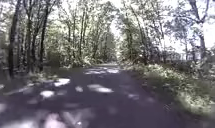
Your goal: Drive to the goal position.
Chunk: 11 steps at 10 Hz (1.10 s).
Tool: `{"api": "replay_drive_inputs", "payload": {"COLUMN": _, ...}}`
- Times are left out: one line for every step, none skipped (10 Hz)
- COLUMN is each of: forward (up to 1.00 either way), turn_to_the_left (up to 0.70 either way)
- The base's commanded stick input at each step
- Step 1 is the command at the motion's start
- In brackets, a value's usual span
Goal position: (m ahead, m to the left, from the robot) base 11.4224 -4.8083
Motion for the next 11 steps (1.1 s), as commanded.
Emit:
{"api": "replay_drive_inputs", "payload": {"forward": 0.45, "turn_to_the_left": 0.0}}
{"api": "replay_drive_inputs", "payload": {"forward": 0.45, "turn_to_the_left": 0.0}}
{"api": "replay_drive_inputs", "payload": {"forward": 0.45, "turn_to_the_left": 0.0}}
{"api": "replay_drive_inputs", "payload": {"forward": 0.45, "turn_to_the_left": 0.0}}
{"api": "replay_drive_inputs", "payload": {"forward": 0.45, "turn_to_the_left": 0.0}}
{"api": "replay_drive_inputs", "payload": {"forward": 0.45, "turn_to_the_left": 0.0}}
{"api": "replay_drive_inputs", "payload": {"forward": 0.45, "turn_to_the_left": 0.0}}
{"api": "replay_drive_inputs", "payload": {"forward": 0.45, "turn_to_the_left": 0.0}}
{"api": "replay_drive_inputs", "payload": {"forward": 0.45, "turn_to_the_left": 0.0}}
{"api": "replay_drive_inputs", "payload": {"forward": 0.45, "turn_to_the_left": 0.0}}
{"api": "replay_drive_inputs", "payload": {"forward": 0.45, "turn_to_the_left": 0.0}}
